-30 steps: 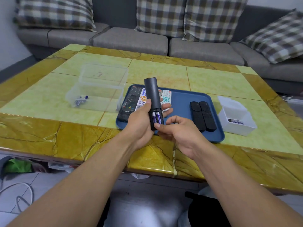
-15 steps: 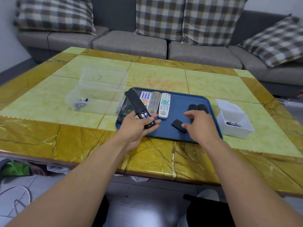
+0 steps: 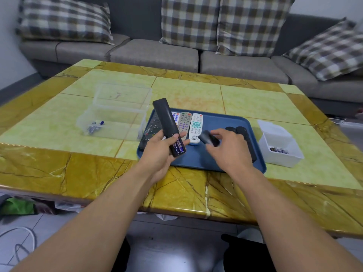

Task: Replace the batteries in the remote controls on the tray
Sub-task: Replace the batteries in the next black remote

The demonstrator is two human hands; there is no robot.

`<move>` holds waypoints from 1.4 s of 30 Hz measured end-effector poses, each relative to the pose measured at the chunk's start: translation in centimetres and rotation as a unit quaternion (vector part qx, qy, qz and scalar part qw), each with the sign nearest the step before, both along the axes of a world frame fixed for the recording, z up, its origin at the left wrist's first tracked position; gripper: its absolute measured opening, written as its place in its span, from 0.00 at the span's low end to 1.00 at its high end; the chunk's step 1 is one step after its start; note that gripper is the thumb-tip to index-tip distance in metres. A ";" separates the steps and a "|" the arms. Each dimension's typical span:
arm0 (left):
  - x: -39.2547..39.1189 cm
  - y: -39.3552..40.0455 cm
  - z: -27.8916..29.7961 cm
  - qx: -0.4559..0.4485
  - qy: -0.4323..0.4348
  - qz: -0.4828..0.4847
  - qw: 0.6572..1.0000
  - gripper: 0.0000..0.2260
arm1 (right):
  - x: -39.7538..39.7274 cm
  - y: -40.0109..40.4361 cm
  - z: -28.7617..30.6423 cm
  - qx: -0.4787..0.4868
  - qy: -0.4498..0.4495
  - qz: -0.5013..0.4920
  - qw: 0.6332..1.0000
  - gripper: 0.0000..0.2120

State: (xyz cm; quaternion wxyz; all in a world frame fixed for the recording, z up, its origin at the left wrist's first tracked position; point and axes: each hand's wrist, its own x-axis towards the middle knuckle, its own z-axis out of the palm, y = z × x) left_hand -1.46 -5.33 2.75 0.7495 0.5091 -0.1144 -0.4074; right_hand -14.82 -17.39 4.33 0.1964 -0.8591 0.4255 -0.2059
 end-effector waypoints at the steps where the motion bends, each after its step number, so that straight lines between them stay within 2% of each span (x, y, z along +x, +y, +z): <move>1: 0.0 0.0 -0.1 0.000 -0.003 0.005 1.000 0.15 | 0.1 0.5 0.4 0.013 -0.048 0.011 0.999 0.18; 3: 0.0 0.0 -0.1 -0.013 -0.009 0.016 1.000 0.16 | 0.1 1.8 1.0 0.030 -0.120 0.043 0.991 0.18; 5: -0.1 0.0 -0.1 -0.038 0.004 0.029 0.999 0.17 | 0.0 3.4 1.2 0.025 -0.145 0.079 0.986 0.18; 10: -0.6 -0.1 0.5 -0.088 0.102 0.028 0.990 0.11 | 0.7 6.0 0.2 -0.008 -0.096 0.126 0.987 0.18; 12: -1.1 -0.1 0.5 -0.077 0.073 0.018 0.994 0.12 | 0.9 6.2 -0.2 -0.020 -0.076 0.123 0.989 0.17; 15: -1.5 -0.2 0.3 -0.072 0.019 0.017 0.997 0.19 | 0.9 6.2 -0.1 -0.021 -0.083 0.115 0.990 0.19; 17: -1.4 -0.2 0.3 -0.080 0.005 0.017 0.997 0.21 | 0.9 6.1 0.2 0.022 -0.120 0.098 0.988 0.19; 19: -1.2 -0.2 0.3 -0.079 -0.009 0.015 0.997 0.21 | 1.0 6.0 0.3 0.129 -0.171 0.060 0.975 0.16; 21: -1.1 -0.2 0.3 -0.081 -0.013 0.011 0.997 0.22 | 1.1 5.8 0.4 0.270 -0.231 0.024 0.934 0.14; 23: -1.2 -0.2 0.3 -0.089 -0.010 0.003 0.996 0.22 | 1.0 5.7 0.5 0.395 -0.287 0.006 0.873 0.13; 25: -1.2 -0.1 0.4 -0.094 -0.014 -0.005 0.995 0.22 | 0.9 5.6 0.7 0.452 -0.307 -0.003 0.838 0.12; 27: -1.2 0.0 0.5 -0.101 -0.019 -0.015 0.995 0.22 | 0.8 5.5 0.9 0.476 -0.317 -0.008 0.820 0.12; 33: -1.0 0.3 0.8 -0.116 -0.013 -0.027 0.993 0.20 | 0.7 5.2 0.8 0.506 -0.317 -0.002 0.802 0.14; 42: -0.9 0.6 1.4 -0.125 -0.020 -0.023 0.992 0.20 | 0.3 5.0 1.5 0.524 -0.287 0.029 0.801 0.10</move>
